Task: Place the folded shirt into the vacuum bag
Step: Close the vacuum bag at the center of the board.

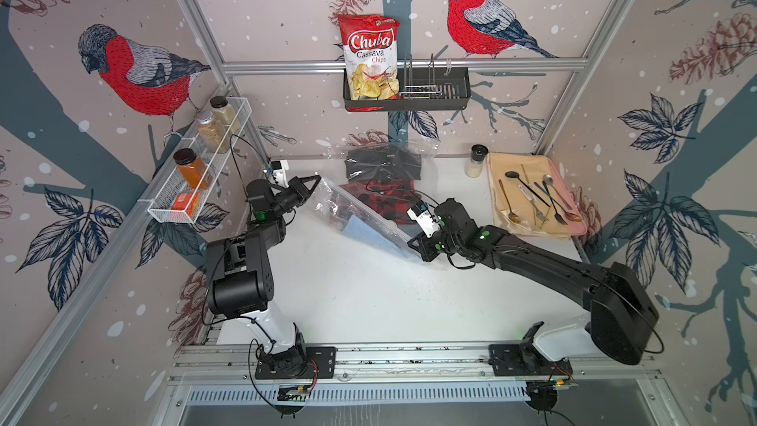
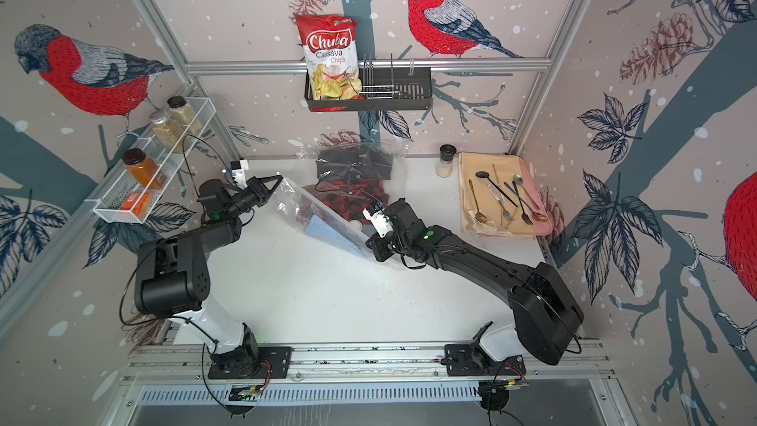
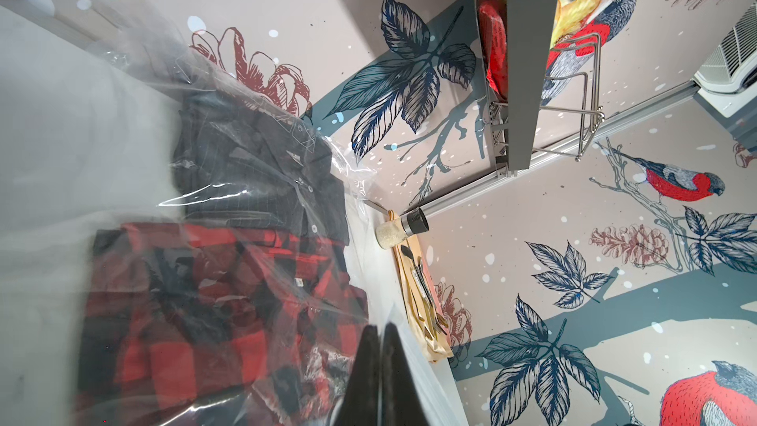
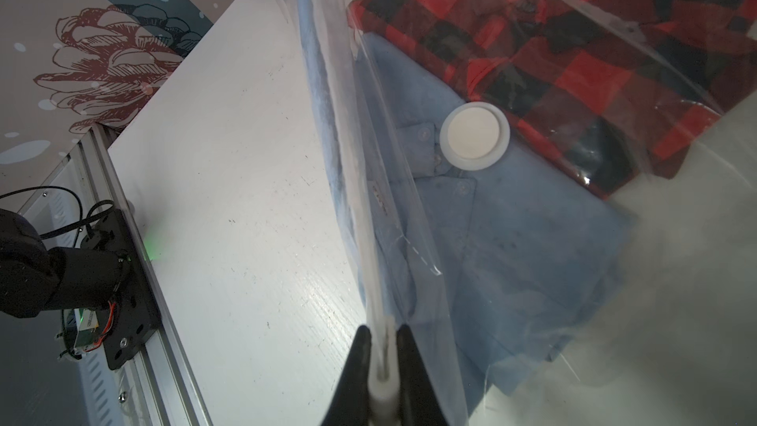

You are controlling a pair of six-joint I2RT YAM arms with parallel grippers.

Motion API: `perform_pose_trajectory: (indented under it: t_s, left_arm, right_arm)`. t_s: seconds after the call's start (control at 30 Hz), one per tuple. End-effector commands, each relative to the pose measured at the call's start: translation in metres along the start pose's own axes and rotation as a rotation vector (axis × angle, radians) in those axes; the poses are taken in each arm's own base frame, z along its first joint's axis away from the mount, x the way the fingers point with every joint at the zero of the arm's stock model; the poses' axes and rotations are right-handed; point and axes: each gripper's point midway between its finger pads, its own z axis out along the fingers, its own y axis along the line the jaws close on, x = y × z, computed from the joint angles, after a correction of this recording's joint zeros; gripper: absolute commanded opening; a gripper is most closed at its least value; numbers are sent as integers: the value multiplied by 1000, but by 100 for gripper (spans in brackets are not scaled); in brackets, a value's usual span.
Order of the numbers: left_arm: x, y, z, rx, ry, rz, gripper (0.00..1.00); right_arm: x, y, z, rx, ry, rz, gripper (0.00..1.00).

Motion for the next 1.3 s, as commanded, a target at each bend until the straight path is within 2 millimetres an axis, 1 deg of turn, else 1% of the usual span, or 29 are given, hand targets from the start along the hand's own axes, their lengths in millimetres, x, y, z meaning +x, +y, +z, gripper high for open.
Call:
perform_pose_trajectory:
  t_s: [0.0,0.6,0.87,1.27]
  left_arm:
    - [-50,2,-11,-35,-232,68,0]
    - [-72,33,-14,-65,-285,4,0]
    - [-78,46,-19,-80,-307,-23,0]
    - [-80,65,-23,-91,-321,-66,0]
  right_arm:
    - [47,-10,-3,59,176,63,0]
    - [74,-11,-7,80,252,95,0]
    - [78,-7,-5,62,268,90,0]
    - [87,-3,0,40,303,85,0]
